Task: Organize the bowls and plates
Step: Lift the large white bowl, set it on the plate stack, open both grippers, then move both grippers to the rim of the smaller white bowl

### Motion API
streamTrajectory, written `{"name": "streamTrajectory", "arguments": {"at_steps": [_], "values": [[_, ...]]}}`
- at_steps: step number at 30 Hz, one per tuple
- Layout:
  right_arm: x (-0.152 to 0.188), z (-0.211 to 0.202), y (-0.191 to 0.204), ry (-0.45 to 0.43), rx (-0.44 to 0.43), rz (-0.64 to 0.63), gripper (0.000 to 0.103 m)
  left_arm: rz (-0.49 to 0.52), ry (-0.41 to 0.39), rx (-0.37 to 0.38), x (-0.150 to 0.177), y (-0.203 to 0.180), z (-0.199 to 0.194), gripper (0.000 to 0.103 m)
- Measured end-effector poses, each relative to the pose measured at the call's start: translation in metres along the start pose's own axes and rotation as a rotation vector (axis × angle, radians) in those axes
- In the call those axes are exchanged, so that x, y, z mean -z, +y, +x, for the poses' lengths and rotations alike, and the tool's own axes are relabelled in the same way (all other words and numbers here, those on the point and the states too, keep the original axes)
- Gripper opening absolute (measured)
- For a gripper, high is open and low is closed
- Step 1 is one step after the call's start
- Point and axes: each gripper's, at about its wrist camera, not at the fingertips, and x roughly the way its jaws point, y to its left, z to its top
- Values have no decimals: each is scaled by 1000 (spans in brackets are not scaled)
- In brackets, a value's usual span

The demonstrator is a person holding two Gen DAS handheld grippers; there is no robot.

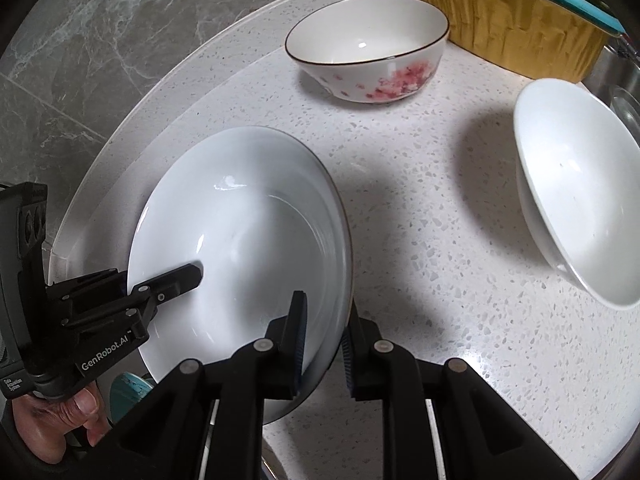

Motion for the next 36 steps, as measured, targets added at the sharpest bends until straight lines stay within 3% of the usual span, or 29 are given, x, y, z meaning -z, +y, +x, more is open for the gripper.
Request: {"name": "streamTrajectory", "arguments": {"at_steps": [8,10,12,13,14,17,20,22,25,30,36], "values": [[1,-2,-3,-6,-19,6,20,-24,-35,-2,7,9,-6,12],[2,-3,-3,-5,-26,8,22,-32,-52,0,7,12,-11,24],[3,-6,-5,-11,-38,15,25,-43,-73,-3,7,15,-20,48],[2,-8,-4,-25,-41,14,30,-51,-91,4,8,18,-26,67],[2,-12,-3,-40,-41,10,32,-58,-104,9,8,20,-31,73],[2,-30,-5,-84,-48,16,43,-104,-150,36,7,31,-55,75],[7,-59,-14,-132,-72,44,55,-123,-200,68,5,32,-83,87],[15,-85,-23,-176,-90,56,69,-93,-237,94,2,22,-107,102],[27,-127,-42,-254,-101,77,77,-37,-248,122,-2,-1,-131,103],[41,-186,-91,-339,-61,153,79,25,-280,195,-4,-66,-156,103],[33,-200,-143,-339,-45,187,79,-17,-276,229,-10,-134,-145,103]]}}
